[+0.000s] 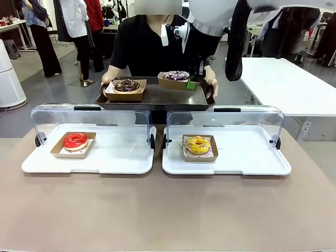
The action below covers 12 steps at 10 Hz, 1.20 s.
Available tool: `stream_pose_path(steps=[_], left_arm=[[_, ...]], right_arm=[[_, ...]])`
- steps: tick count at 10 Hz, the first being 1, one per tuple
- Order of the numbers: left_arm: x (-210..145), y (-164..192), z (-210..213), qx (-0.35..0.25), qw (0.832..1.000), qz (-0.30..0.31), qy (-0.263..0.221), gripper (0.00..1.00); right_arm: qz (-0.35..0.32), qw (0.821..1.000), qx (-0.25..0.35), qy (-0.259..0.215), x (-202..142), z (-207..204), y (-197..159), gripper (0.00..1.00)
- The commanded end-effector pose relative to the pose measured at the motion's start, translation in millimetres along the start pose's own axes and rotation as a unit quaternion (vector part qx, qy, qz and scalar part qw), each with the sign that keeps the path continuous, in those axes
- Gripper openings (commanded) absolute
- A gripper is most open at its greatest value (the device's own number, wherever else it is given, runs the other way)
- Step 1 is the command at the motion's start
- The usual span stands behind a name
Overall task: Provide the desired donut to the person.
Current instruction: Place the picked Paper togo box onto the Handle tray extended by the person.
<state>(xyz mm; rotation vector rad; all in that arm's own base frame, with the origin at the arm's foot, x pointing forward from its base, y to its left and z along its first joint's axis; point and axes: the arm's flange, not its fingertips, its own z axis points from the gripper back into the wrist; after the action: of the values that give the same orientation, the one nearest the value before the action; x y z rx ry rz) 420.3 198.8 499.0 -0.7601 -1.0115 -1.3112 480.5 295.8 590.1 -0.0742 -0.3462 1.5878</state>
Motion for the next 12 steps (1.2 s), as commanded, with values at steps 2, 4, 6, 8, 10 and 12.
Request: stream_pose_path(steps=[2, 4, 6, 8, 10, 12], left_arm=[[1, -1, 2, 0.002, 1.0, -0.001, -0.001, 1.0], [1, -1, 2, 0.002, 1.0, -0.001, -0.001, 1.0], [1, -1, 2, 0.002, 1.0, -0.001, -0.001, 1.0], [1, -1, 2, 0.002, 1.0, -0.001, -0.001, 1.0], [1, -1, 2, 0.002, 1.0, -0.001, -0.001, 1.0], [1, -1, 2, 0.002, 1.0, -0.001, -0.001, 1.0]], right_arm=[[0.008, 1.0, 0.012, 0.01, 7, -29, -2, 0.02], [0.018, 0.999, 0.029, 0.01, 7, -46, -2, 0.02], [0.011, 0.999, 0.033, 0.01, 5, -49, -5, 0.61], [0.01, 0.999, 0.032, 0.008, 5, -48, -6, 1.0], [0.012, 0.999, 0.03, 0.009, 7, -47, -7, 0.86], [0.014, 1.0, 0.027, 0.007, 9, -47, -7, 1.0]])
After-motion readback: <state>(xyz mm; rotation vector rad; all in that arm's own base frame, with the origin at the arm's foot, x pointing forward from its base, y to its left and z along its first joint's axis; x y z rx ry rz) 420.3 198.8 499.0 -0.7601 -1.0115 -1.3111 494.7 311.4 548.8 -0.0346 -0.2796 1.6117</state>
